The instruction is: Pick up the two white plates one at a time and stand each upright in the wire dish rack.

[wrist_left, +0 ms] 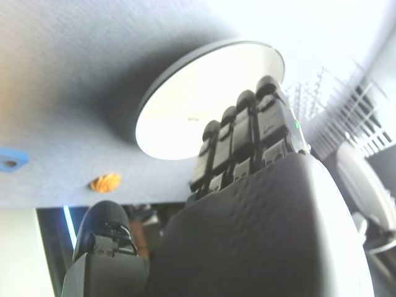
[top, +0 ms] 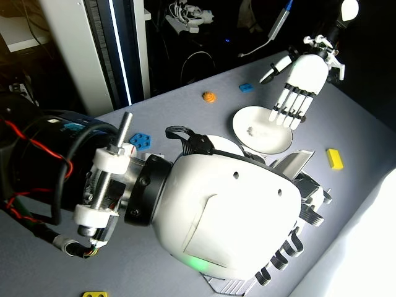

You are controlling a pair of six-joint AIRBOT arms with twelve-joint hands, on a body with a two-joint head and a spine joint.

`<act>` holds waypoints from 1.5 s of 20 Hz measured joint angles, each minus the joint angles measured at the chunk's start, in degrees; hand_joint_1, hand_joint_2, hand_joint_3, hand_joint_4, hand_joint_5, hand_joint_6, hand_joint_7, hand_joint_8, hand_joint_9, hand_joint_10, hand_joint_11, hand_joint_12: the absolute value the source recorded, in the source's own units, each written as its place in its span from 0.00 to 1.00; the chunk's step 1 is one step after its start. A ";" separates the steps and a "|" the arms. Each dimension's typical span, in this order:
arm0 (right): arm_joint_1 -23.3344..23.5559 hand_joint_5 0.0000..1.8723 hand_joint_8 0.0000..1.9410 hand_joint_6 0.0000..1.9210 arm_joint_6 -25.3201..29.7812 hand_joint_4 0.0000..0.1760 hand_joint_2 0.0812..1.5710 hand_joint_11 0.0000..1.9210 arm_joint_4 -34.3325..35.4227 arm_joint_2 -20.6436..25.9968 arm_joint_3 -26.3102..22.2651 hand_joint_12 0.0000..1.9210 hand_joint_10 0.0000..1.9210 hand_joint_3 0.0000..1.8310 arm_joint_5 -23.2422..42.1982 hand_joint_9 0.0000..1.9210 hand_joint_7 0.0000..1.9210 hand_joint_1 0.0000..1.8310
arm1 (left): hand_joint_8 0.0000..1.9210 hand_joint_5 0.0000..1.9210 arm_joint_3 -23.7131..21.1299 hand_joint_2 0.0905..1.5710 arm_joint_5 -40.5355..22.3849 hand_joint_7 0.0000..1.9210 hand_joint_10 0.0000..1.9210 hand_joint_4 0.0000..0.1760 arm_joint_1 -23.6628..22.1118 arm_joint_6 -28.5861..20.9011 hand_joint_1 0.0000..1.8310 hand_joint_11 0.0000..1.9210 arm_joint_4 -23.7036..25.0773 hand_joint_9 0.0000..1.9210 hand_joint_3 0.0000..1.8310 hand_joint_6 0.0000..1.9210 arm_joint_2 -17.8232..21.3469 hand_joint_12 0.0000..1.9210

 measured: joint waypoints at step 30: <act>-3.17 0.51 0.44 0.57 17.53 0.00 0.69 0.44 -6.95 -5.86 11.32 0.56 0.56 0.00 -2.43 0.50 0.51 0.75 | 0.00 0.00 1.97 0.67 2.82 0.00 0.00 0.00 -0.17 0.15 0.00 0.00 -0.55 0.00 0.00 0.00 -1.09 0.00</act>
